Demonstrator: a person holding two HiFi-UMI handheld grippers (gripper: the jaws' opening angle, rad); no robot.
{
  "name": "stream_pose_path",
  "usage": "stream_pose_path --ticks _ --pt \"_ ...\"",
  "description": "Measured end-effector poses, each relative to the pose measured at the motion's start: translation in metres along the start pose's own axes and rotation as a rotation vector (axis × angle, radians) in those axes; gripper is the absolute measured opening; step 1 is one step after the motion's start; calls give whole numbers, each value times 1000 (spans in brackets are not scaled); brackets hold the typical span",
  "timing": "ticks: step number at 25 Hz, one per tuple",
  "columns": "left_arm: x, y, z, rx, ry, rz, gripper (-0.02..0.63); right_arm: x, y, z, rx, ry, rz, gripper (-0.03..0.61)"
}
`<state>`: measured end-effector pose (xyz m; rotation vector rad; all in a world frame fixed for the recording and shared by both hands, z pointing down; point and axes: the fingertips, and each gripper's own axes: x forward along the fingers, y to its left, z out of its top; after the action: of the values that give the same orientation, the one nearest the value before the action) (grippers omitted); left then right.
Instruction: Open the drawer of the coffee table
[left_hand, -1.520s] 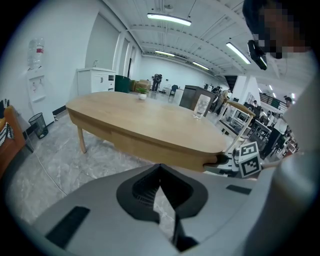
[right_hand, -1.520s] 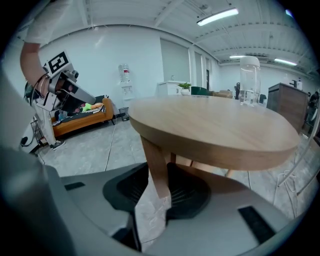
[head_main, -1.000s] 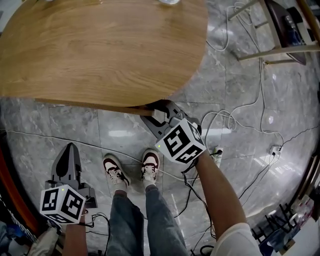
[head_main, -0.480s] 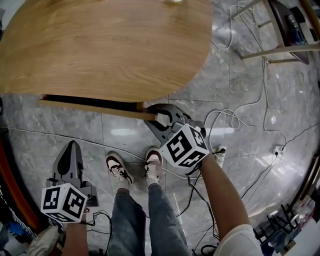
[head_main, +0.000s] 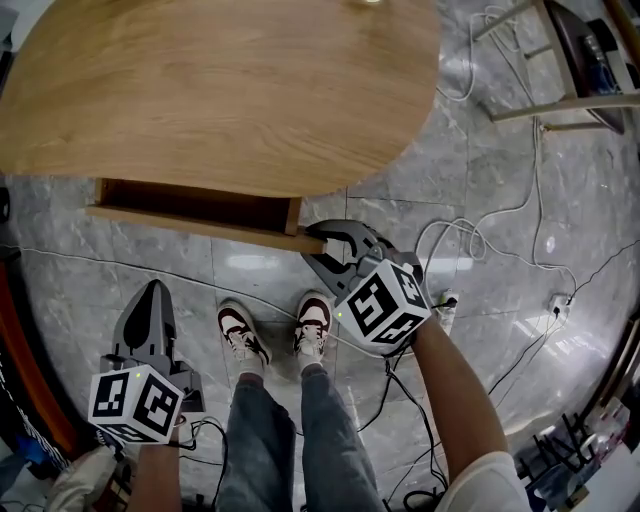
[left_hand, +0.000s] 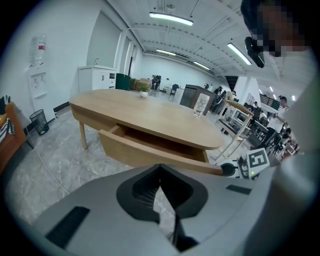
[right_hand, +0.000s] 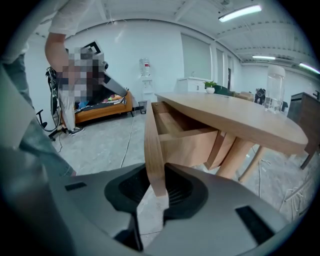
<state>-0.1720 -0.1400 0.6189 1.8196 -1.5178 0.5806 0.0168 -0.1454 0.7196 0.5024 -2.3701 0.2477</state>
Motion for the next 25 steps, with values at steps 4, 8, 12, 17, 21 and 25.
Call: stream_pose_path --ticks 4,8,12,17,21,25 --pt "-3 2 -1 -12 2 12 -8 -1 5 -1 -6 8 7 84" --pt "-5 4 -2 -14 -6 15 -8 0 5 -1 -11 11 3 84" --pt "-6 3 -3 -26 -3 22 -8 -1 8 -2 -18 14 15 83" --pt "2 3 -2 -20 -6 7 -8 2 13 -5 -24 16 30 80" --pt "-4 7 -6 -24 -2 14 -8 1 24 -6 -30 17 37 80" --pt "-13 10 -9 -20 -6 15 -8 -3 38 -5 -34 21 44 80"
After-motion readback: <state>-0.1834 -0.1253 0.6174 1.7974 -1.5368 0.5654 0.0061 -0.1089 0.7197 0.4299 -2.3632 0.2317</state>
